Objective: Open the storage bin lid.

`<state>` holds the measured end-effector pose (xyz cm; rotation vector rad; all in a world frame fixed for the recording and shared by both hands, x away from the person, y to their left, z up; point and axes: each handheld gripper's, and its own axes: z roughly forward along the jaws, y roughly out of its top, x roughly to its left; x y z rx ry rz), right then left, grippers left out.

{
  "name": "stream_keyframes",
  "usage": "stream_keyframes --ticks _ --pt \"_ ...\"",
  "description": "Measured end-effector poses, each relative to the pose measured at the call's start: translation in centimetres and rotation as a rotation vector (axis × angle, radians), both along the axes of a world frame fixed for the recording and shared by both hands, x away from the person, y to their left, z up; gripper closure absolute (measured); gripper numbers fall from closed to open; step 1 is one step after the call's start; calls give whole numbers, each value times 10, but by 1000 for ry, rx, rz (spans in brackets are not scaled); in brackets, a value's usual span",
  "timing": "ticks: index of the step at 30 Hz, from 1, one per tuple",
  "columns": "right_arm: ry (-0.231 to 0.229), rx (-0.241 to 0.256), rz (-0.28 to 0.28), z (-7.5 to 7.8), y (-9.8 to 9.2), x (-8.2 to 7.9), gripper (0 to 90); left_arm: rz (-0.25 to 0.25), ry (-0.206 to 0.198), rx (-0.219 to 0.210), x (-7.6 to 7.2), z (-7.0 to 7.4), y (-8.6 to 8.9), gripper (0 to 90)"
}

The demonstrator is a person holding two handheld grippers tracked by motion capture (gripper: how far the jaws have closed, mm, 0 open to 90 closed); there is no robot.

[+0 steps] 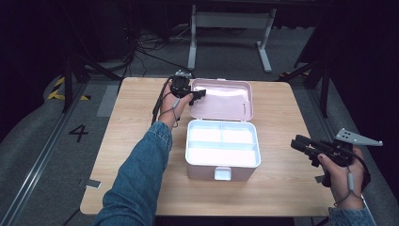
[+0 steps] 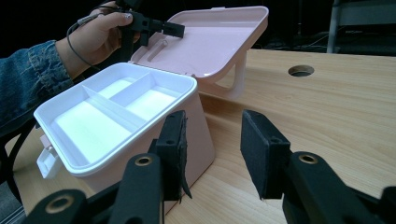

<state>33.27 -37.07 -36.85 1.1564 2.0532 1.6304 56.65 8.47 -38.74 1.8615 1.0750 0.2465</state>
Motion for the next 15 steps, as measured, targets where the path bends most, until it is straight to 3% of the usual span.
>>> stream_keyframes --ticks 15 --pt "4 -2 8 0 1 0 612 31 104 44 2 -9 -6 342"
